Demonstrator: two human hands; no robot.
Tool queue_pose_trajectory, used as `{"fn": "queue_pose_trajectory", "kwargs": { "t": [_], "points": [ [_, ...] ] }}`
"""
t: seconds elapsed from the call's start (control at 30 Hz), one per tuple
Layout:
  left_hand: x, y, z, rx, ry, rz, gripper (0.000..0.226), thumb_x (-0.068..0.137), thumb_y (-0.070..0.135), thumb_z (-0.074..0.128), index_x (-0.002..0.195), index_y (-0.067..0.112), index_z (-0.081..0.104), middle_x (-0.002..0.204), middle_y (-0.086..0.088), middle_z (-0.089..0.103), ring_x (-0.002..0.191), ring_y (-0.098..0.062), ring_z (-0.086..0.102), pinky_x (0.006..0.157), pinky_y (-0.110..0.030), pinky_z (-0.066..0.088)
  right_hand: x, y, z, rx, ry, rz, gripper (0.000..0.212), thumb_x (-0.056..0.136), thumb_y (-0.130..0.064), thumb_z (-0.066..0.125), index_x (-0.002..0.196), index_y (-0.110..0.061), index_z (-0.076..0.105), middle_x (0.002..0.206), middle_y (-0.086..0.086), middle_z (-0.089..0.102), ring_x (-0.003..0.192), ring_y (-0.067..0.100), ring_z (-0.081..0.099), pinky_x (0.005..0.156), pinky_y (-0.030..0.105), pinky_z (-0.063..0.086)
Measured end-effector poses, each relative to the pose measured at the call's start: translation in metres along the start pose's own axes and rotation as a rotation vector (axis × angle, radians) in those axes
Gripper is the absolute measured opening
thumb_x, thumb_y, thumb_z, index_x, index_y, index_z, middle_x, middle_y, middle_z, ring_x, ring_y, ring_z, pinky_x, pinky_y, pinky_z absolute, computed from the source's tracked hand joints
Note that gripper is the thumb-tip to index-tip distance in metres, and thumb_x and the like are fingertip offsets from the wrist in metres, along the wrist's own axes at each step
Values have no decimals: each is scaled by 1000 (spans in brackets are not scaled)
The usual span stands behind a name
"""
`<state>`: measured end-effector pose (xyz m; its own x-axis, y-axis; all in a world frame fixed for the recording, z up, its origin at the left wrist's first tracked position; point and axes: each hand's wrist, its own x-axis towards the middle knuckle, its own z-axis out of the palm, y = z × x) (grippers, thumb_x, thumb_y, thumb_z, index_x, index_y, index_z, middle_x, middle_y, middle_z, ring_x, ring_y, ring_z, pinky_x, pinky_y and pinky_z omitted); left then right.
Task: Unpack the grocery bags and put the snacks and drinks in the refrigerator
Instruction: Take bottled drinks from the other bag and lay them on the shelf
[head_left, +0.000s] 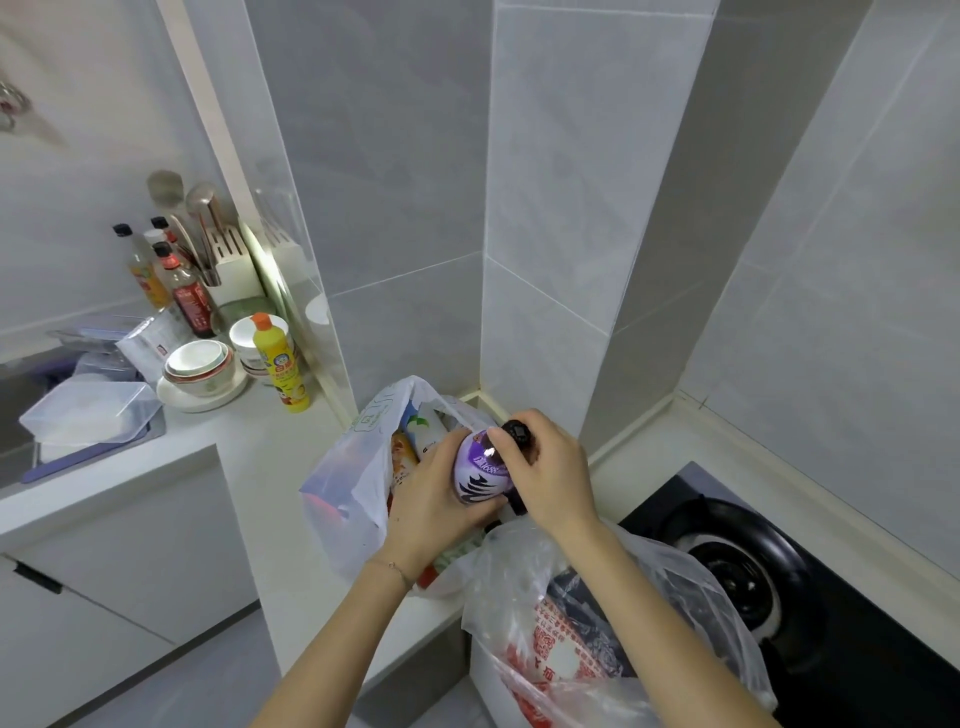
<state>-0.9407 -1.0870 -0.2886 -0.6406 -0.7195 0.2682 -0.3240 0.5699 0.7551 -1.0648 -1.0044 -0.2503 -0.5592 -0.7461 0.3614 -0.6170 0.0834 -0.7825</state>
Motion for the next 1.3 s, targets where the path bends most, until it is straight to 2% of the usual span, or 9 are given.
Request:
{"fn": "queue_pose_trajectory", "kwargs": {
  "t": [0.1, 0.23, 0.4, 0.57, 0.73, 0.87, 1.0, 1.2, 1.3],
  "points": [
    [-8, 5, -3, -115, 42, -60, 65, 64, 55, 80, 116, 41, 45, 104, 26, 59, 93, 1, 61, 77, -29, 56, 8, -7, -1, 230, 44, 24, 21, 92, -44, 50, 94, -26, 61, 78, -12, 62, 75, 0, 58, 67, 11, 43],
    [-18, 16, -18, -326, 150, -122, 63, 64, 33, 89, 113, 34, 49, 104, 24, 60, 98, 1, 61, 79, -15, 49, 14, 5, 7, 307, -28, 150, 19, 98, -41, 44, 98, -30, 60, 83, -13, 62, 82, 1, 59, 72, 17, 44],
    [-24, 30, -55, -485, 266, -126, 67, 63, 34, 89, 118, 26, 51, 106, 20, 65, 101, -1, 63, 82, -19, 52, 5, 37, 41, 177, -231, 308, 25, 96, -43, 51, 112, -25, 58, 100, -15, 62, 96, 5, 60, 71, 12, 42],
    [-32, 29, -107, -515, 428, -103, 68, 61, 40, 84, 120, 34, 50, 113, 15, 64, 107, -3, 61, 83, -18, 52, -3, 59, 85, 126, -406, 347, 39, 89, -40, 64, 124, -24, 55, 113, -8, 62, 104, 11, 61, 85, 40, 56],
    [-43, 16, -148, -416, 557, -128, 65, 58, 44, 80, 114, 45, 46, 110, 25, 61, 105, 3, 60, 80, -12, 50, -5, 62, 114, 45, -550, 309, 44, 92, -29, 62, 133, -20, 50, 125, -1, 59, 113, 14, 57, 93, 30, 49],
    [-57, -5, -152, -350, 557, -228, 68, 52, 47, 83, 109, 40, 45, 106, 21, 61, 97, 7, 61, 76, -10, 50, -7, 68, 132, -29, -587, 305, 46, 88, -27, 67, 132, -22, 52, 124, -1, 60, 107, 12, 58, 91, 31, 50],
    [-71, -25, -131, -375, 502, -342, 72, 56, 38, 90, 112, 28, 47, 108, 9, 61, 94, 5, 62, 77, -15, 54, -10, 80, 141, -189, -591, 319, 46, 81, -42, 71, 118, -21, 54, 114, -4, 62, 106, 19, 60, 88, 38, 52],
    [-79, -45, -102, -389, 431, -404, 62, 65, 20, 89, 109, 26, 46, 107, 4, 62, 96, -5, 64, 77, -21, 56, -17, 136, 166, -188, -682, 474, 81, 61, -65, 71, 120, -12, 53, 114, 1, 65, 103, 22, 64, 87, 40, 55],
    [-78, -47, -96, -353, 398, -395, 63, 65, 18, 88, 109, 26, 44, 108, 3, 60, 96, -4, 64, 74, -17, 54, -18, 125, 164, -157, -718, 486, 64, 68, -60, 72, 105, -9, 63, 102, 5, 70, 95, 22, 66, 84, 38, 56]
  ]
}}
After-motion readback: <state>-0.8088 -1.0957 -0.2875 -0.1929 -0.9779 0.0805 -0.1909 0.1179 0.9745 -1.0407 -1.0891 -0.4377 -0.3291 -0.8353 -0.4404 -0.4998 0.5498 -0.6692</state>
